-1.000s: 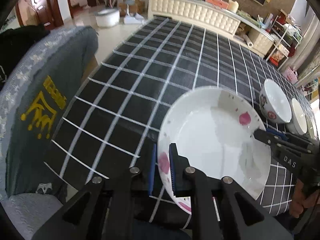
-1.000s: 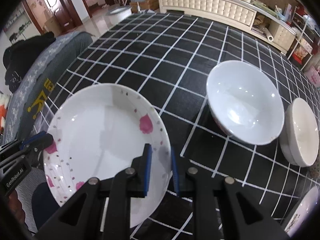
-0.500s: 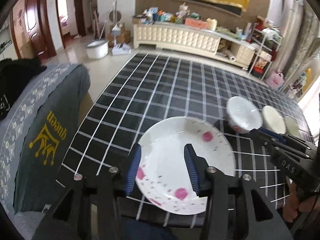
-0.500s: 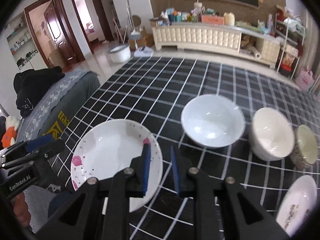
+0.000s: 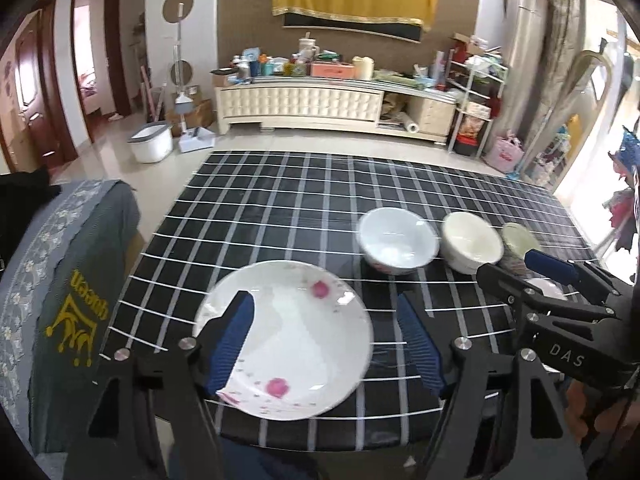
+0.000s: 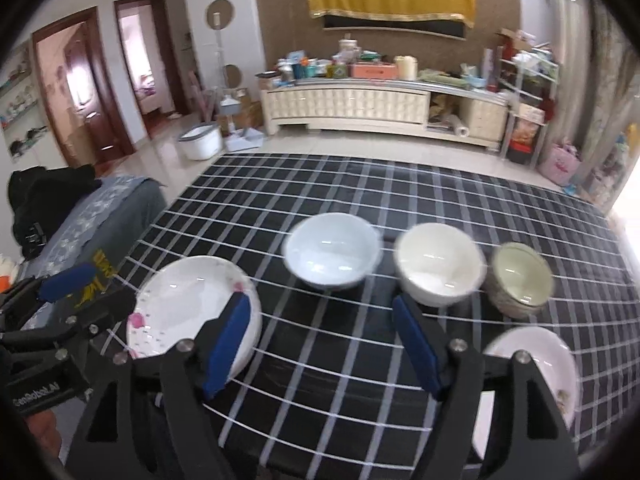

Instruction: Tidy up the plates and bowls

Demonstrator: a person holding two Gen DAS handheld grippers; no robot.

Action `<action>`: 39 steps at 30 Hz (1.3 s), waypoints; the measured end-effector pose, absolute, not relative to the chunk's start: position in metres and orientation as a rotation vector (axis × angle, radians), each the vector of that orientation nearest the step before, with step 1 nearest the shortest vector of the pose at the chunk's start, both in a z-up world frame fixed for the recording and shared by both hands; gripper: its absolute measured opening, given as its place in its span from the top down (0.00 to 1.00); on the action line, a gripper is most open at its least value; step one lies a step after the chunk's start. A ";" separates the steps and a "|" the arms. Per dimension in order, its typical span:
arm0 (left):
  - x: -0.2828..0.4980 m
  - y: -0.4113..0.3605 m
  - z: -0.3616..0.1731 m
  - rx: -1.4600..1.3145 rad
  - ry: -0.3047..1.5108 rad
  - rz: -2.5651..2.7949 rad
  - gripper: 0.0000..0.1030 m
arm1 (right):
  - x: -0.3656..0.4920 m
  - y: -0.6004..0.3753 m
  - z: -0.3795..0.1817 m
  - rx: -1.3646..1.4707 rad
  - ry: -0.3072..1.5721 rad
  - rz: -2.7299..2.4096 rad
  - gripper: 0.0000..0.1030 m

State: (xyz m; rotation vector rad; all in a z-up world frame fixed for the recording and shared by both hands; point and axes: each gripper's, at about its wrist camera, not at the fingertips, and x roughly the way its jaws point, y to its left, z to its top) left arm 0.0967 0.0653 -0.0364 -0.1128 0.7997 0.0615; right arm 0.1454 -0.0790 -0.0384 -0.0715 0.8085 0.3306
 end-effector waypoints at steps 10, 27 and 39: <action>0.108 0.000 -0.031 -0.082 0.820 -0.108 0.30 | 0.120 -0.152 -0.024 -0.002 0.808 0.070 0.14; 0.142 -0.092 -0.055 -0.062 0.947 -0.213 0.30 | 0.116 -0.252 -0.042 0.153 0.864 -0.127 0.14; 0.168 -0.149 -0.093 -0.047 1.049 -0.254 0.30 | 0.132 -0.307 -0.085 0.231 0.974 -0.173 0.14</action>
